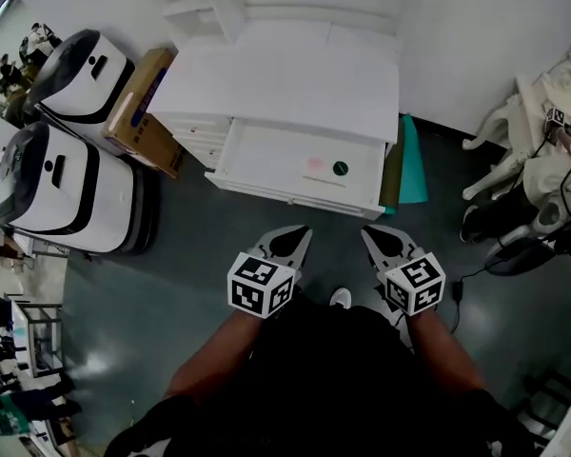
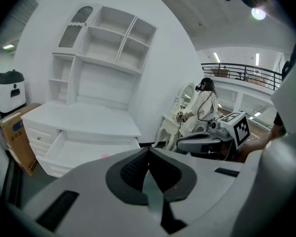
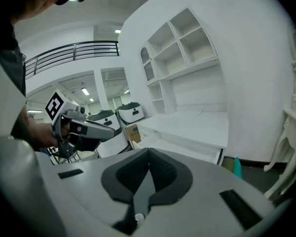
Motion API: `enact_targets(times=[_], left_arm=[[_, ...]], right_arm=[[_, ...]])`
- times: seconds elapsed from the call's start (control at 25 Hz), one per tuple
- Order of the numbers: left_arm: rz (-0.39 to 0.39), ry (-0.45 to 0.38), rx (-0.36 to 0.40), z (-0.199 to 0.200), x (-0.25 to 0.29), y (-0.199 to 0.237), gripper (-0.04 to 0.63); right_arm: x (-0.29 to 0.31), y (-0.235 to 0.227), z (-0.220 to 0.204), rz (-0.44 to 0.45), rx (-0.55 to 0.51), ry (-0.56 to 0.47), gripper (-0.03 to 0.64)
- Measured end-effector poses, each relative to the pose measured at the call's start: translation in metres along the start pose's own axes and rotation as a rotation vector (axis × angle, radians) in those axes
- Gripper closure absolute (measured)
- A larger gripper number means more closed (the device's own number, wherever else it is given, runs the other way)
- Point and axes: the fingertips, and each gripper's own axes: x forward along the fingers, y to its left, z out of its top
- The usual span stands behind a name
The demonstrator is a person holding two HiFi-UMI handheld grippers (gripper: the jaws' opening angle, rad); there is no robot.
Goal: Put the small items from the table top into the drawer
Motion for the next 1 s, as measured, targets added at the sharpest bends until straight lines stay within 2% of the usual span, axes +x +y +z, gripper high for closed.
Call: enact_targets(times=[0.16,0.32,0.48,1.0], left_arm=[[-0.031,0.019,0.036,0.008,-0.006,0.009,0.592],[-0.076,0.022,0.037,0.014,-0.010,0.015,0.592],[-0.099,0.021,0.059,0.018,-0.012,0.022,0.592],[-0.128,0.054,0.087,0.014,-0.016,0.040,0.592]], right_arm=[[0.008,0.008,0.012,-0.034,0.029,-0.021,0.591],[0.015,0.016,0.020,-0.052,0.073,-0.046,0.591],[0.018,0.020,0.021,-0.088,0.064,-0.041,0.592],[0.024,0.029,0.008,-0.150,0.108,-0.037,0.592]])
